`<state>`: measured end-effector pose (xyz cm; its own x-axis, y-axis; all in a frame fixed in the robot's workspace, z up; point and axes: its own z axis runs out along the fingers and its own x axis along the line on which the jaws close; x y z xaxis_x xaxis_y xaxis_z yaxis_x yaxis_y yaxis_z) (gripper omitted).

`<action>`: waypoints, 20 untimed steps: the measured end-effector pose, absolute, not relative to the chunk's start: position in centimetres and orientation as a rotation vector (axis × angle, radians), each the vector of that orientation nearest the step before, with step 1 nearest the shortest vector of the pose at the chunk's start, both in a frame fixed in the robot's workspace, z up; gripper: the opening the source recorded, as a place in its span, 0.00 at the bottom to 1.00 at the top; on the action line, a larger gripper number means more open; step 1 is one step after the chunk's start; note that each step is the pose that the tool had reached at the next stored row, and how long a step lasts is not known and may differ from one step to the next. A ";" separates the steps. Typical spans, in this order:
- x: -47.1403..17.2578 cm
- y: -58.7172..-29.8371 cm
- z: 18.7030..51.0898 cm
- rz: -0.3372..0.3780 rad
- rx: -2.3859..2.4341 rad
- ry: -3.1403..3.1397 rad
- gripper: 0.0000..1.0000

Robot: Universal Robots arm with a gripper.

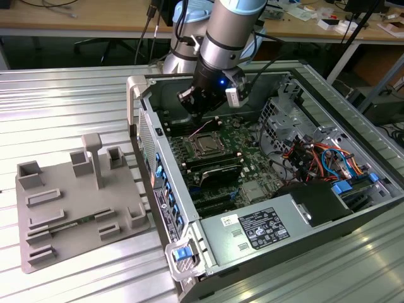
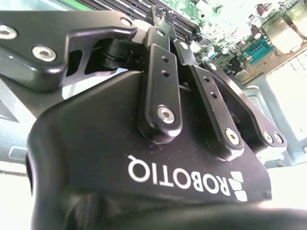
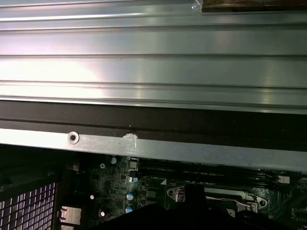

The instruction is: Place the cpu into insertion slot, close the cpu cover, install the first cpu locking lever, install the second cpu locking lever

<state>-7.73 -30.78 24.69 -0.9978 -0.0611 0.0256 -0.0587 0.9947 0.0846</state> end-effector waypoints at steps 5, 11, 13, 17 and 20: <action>-7.6 -30.8 24.6 -0.131 0.093 -3.109 0.11; -7.5 -30.8 24.5 -0.131 0.093 -3.109 0.11; -7.5 -30.8 24.5 -0.131 0.093 -3.109 0.11; -7.4 -30.8 24.5 -0.131 0.093 -3.109 0.11; -7.4 -30.8 24.5 -0.131 0.093 -3.109 0.11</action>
<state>-7.40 -30.77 24.47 -0.9978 -0.0610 0.0256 -0.0587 0.9947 0.0846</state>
